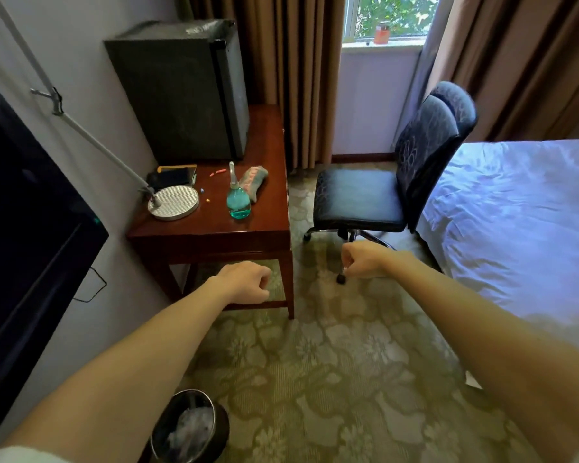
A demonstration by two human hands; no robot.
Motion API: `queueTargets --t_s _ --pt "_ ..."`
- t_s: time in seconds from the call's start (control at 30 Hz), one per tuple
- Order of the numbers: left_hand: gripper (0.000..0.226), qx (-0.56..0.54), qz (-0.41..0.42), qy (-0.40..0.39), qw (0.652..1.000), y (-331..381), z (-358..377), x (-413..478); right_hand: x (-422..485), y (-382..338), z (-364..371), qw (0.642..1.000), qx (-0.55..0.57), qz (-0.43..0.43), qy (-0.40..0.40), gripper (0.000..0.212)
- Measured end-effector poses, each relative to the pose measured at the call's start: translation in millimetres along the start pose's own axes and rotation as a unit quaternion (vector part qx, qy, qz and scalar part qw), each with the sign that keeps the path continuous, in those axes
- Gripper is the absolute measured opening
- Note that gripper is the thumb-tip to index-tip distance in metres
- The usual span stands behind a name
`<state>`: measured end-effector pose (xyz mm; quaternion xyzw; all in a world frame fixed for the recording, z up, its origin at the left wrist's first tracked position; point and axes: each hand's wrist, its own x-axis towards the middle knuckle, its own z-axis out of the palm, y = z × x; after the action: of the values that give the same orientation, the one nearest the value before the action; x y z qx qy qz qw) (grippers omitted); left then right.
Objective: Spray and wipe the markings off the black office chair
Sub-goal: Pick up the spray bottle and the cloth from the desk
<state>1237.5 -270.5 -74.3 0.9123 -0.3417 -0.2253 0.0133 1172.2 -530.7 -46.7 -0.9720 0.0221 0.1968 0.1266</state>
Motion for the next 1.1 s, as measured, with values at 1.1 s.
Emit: queueTargets --t_s 1.1 --pt "0.015 -0.062 -0.011 0.004 0.998 -4 -96 274 244 148 -120 0.998 -0.031 -0.048 -0.033 0.023"
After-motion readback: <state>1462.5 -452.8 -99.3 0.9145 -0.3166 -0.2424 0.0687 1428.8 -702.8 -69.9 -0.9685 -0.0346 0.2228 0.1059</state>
